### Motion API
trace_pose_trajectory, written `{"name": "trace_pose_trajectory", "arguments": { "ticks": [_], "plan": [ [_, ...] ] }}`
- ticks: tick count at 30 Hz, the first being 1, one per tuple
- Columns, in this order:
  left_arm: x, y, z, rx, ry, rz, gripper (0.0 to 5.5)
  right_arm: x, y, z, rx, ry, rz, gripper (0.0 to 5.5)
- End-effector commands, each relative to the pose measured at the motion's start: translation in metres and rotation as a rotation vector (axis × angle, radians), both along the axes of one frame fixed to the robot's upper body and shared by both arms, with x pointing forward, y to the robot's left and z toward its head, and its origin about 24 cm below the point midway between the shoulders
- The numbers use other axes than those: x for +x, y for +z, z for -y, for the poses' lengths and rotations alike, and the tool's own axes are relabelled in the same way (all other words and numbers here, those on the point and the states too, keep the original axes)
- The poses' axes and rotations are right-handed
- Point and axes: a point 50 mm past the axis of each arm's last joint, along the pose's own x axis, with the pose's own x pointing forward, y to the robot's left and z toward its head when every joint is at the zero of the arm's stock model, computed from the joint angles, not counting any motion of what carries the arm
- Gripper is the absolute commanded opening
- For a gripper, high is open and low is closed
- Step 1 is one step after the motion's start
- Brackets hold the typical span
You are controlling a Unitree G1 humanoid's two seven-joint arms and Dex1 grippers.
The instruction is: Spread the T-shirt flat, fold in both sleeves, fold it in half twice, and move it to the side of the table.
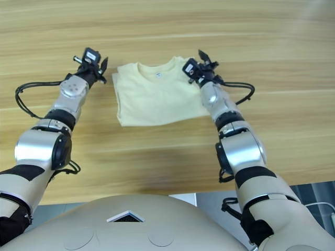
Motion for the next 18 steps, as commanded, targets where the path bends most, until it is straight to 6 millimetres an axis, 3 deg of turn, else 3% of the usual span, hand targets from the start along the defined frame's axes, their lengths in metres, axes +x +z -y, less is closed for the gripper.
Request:
{"name": "trace_pose_trajectory", "arguments": {
  "ticks": [1,3,5,10,15,17,18],
  "plan": [
    [0.008,0.014,-0.004,-0.366,0.077,0.013,2.05,0.001,0.016,0.01,0.009,0.065,0.082,2.97],
    [0.009,0.019,-0.009,-0.464,0.087,0.057,2.05,-0.007,0.02,0.019,-0.017,0.179,0.093,3.23],
    [0.004,0.02,-0.016,-0.429,0.08,0.107,2.05,-0.025,0.019,0.038,-0.113,0.322,0.033,3.6],
    [-0.009,0.009,-0.021,-0.375,0.062,0.152,2.05,-0.076,-0.01,0.073,-0.406,0.547,-0.28,4.31],
    [-0.015,0.003,-0.014,-0.323,0.023,0.171,2.05,-0.114,-0.054,0.075,-0.537,0.653,-0.542,4.31],
    [-0.015,0.003,-0.014,-0.314,0.02,0.175,2.05,-0.126,-0.055,0.071,-0.535,0.729,-0.56,4.31],
    [-0.016,0.004,-0.015,-0.307,0.02,0.18,2.05,-0.134,-0.046,0.063,-0.485,0.803,-0.522,4.31]
  ]
}}
